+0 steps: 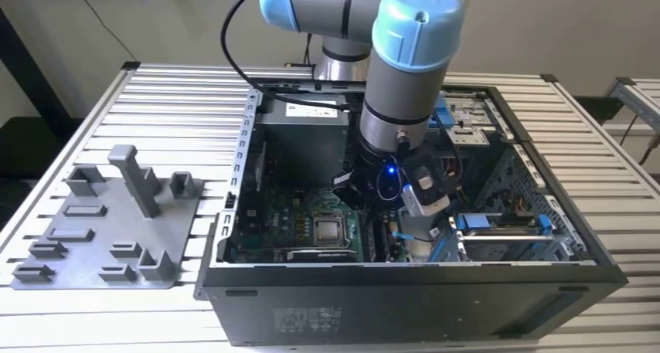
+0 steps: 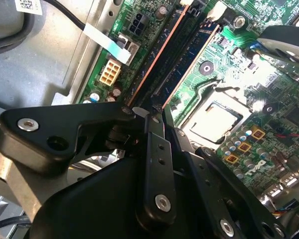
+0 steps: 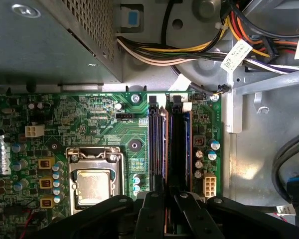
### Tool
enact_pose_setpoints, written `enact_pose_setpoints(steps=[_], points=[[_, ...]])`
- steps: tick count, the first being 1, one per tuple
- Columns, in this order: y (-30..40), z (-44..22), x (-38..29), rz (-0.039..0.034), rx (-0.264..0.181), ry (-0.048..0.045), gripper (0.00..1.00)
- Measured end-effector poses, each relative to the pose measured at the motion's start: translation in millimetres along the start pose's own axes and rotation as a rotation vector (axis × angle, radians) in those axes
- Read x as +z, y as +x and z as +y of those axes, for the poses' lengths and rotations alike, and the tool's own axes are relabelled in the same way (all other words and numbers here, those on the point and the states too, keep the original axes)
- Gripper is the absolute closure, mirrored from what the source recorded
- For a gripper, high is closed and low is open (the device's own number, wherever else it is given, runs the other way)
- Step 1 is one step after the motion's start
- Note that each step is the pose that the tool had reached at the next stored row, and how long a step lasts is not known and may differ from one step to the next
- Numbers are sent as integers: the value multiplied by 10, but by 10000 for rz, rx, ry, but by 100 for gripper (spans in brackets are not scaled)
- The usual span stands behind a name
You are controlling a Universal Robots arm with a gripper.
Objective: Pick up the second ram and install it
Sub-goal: 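Insert the second ram into the second slot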
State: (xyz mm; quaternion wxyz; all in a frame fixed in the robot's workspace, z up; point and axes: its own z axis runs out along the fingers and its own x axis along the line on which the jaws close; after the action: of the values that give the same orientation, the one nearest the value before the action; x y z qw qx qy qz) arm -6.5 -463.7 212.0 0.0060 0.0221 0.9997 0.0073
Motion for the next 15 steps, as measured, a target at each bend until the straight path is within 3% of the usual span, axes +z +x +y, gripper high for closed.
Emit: enact_pose_setpoints(steps=[15], points=[[27, -4, 3, 2, -181, -4, 86]])
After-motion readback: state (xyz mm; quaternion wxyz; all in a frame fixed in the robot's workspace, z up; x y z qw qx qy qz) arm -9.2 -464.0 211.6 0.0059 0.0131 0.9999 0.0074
